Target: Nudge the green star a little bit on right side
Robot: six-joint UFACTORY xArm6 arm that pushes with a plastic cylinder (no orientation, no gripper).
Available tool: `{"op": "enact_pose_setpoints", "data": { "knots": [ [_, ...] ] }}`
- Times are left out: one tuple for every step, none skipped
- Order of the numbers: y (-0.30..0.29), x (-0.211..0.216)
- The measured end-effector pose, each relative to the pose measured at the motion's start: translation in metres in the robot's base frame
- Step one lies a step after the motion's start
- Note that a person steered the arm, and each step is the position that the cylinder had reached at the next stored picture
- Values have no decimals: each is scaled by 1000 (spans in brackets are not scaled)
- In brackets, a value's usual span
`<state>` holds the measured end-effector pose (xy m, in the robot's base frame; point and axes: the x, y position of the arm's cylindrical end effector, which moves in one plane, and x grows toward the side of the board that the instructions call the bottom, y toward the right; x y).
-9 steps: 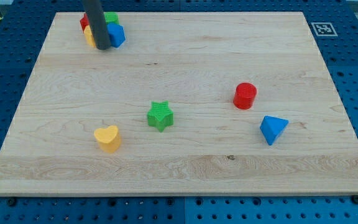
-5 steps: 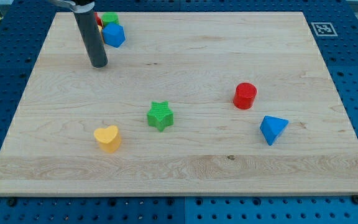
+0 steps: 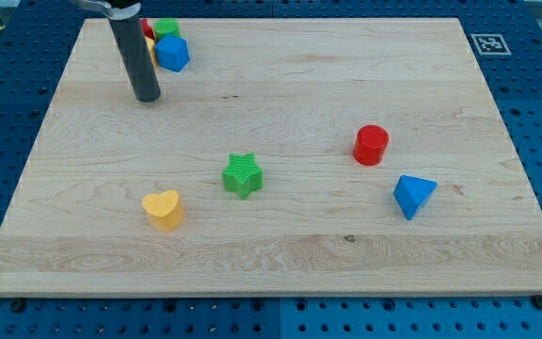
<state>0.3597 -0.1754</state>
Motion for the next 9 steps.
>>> {"op": "enact_pose_setpoints", "data": {
  "knots": [
    [-2, 0],
    [-2, 0],
    [2, 0],
    [4, 0],
    [4, 0],
    [4, 0],
    [4, 0],
    [20, 9],
    [53, 30]
  ]
}}
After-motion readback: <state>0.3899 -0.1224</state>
